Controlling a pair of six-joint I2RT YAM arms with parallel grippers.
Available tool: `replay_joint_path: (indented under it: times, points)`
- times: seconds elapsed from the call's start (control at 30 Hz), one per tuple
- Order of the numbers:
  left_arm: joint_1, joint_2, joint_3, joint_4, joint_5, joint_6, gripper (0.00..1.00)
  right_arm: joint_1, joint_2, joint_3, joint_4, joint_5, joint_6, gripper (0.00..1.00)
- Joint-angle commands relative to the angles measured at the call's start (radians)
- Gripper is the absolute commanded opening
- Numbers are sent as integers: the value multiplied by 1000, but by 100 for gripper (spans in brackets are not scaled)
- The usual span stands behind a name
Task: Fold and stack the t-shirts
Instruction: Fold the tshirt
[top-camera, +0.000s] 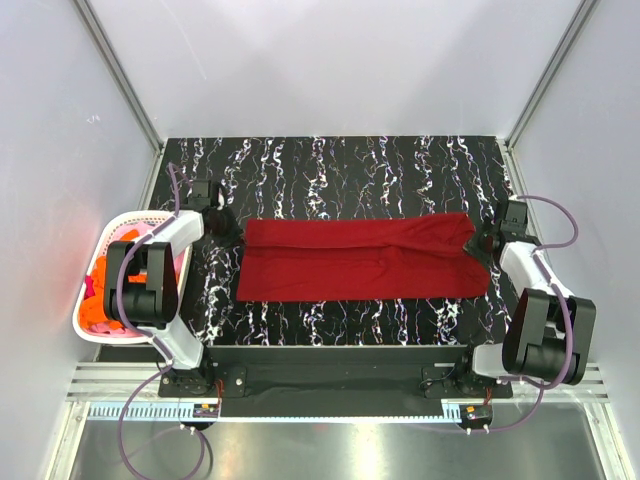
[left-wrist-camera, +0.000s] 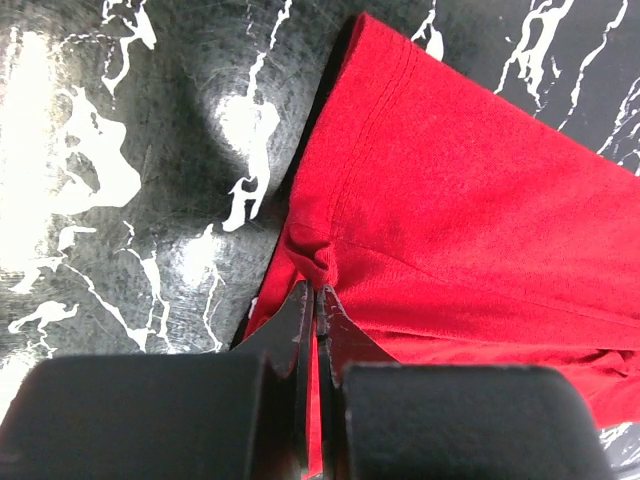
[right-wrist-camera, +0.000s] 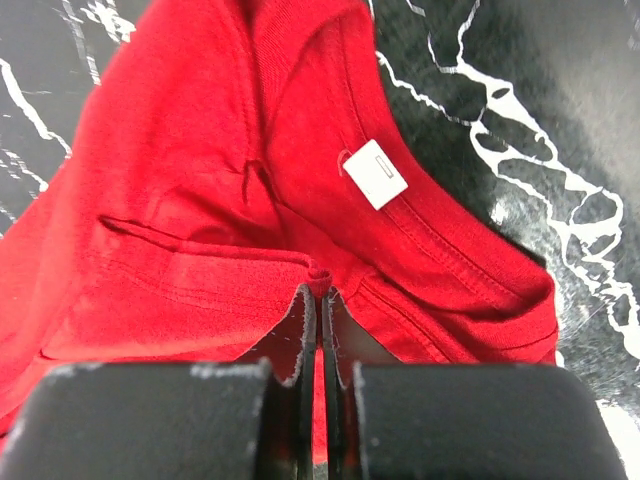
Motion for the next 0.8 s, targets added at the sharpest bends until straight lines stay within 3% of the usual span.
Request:
replay_joint_path:
  times: [0.0, 0.77]
  points:
    - [2, -37, -7, 18, -38, 38, 0, -1, 12, 7, -9, 13, 46, 0]
    - [-4, -46, 10, 16, -118, 8, 0, -1, -141, -26, -50, 52, 65, 0]
